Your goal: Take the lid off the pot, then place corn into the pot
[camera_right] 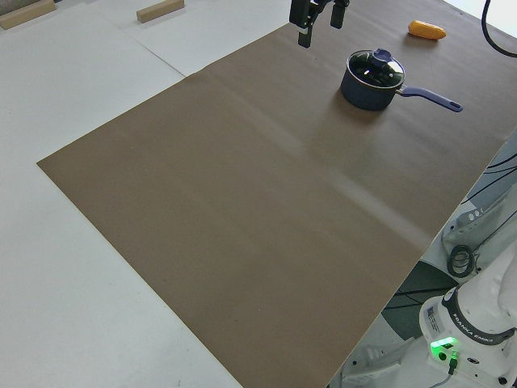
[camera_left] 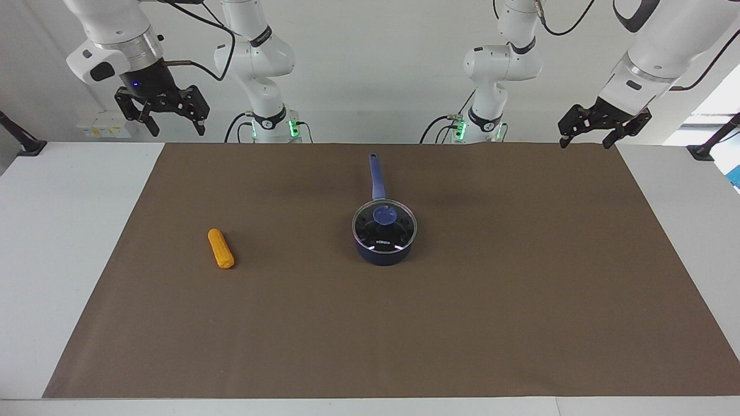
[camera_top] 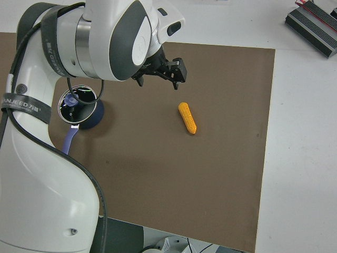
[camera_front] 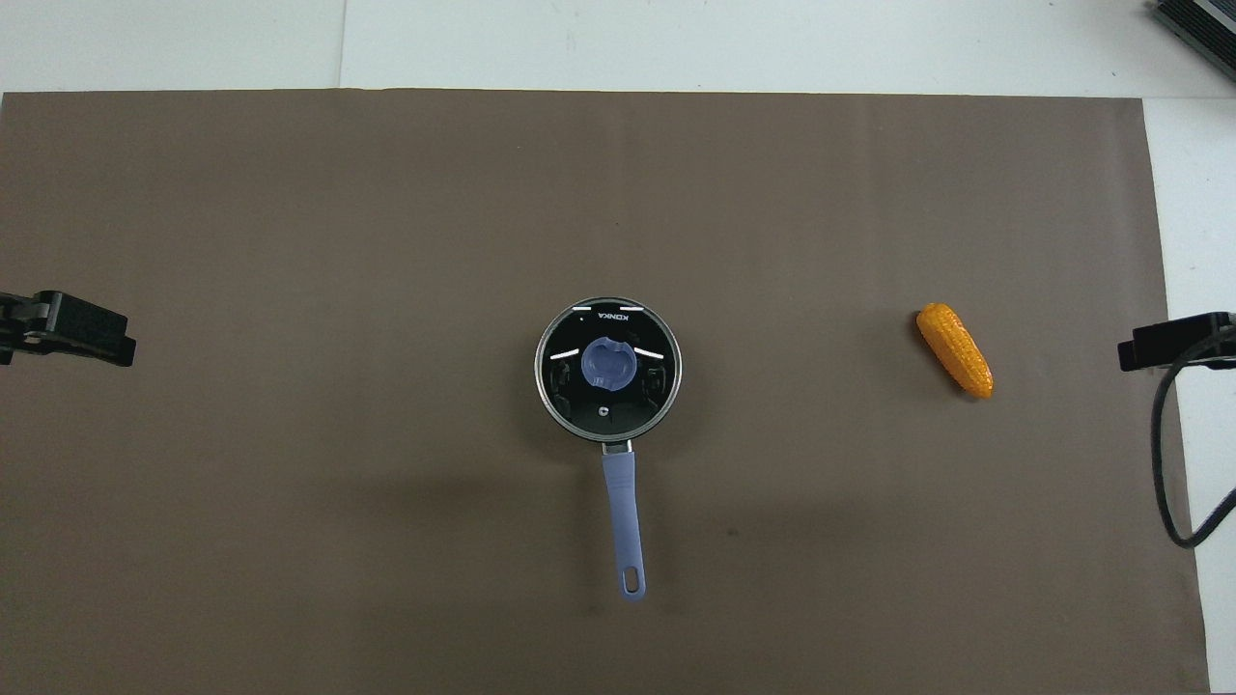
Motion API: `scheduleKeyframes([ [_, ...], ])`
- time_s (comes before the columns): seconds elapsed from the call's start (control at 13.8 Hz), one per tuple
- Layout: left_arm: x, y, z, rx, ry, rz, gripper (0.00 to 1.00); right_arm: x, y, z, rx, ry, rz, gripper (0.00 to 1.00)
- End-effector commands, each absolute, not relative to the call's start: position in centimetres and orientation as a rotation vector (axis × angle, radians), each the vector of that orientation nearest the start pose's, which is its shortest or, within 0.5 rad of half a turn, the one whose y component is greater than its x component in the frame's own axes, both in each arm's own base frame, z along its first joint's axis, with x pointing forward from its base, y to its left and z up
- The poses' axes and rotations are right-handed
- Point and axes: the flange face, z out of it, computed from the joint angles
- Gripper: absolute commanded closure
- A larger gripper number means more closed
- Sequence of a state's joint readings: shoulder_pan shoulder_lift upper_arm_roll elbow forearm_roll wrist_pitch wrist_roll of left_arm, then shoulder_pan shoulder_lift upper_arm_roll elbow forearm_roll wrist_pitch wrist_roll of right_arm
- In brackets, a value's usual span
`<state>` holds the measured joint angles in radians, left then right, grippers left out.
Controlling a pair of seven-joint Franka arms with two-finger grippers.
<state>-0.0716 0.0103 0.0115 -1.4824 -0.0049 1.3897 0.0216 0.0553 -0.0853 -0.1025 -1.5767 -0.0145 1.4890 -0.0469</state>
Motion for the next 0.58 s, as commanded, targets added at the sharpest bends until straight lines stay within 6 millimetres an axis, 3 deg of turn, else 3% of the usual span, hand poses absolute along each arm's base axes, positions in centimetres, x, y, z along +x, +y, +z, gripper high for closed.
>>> scheduleKeyframes([
  [0.0,53.75,-3.26,65.04,-3.122,0.163,0.151,0.00,51.11,-2.91,65.99,-3.172,0.008,-0.012,0.00],
  [0.51,53.41,-2.74,65.07,-3.128,0.186,0.161,0.00,51.11,-2.89,65.99,-3.171,0.013,-0.012,0.00],
])
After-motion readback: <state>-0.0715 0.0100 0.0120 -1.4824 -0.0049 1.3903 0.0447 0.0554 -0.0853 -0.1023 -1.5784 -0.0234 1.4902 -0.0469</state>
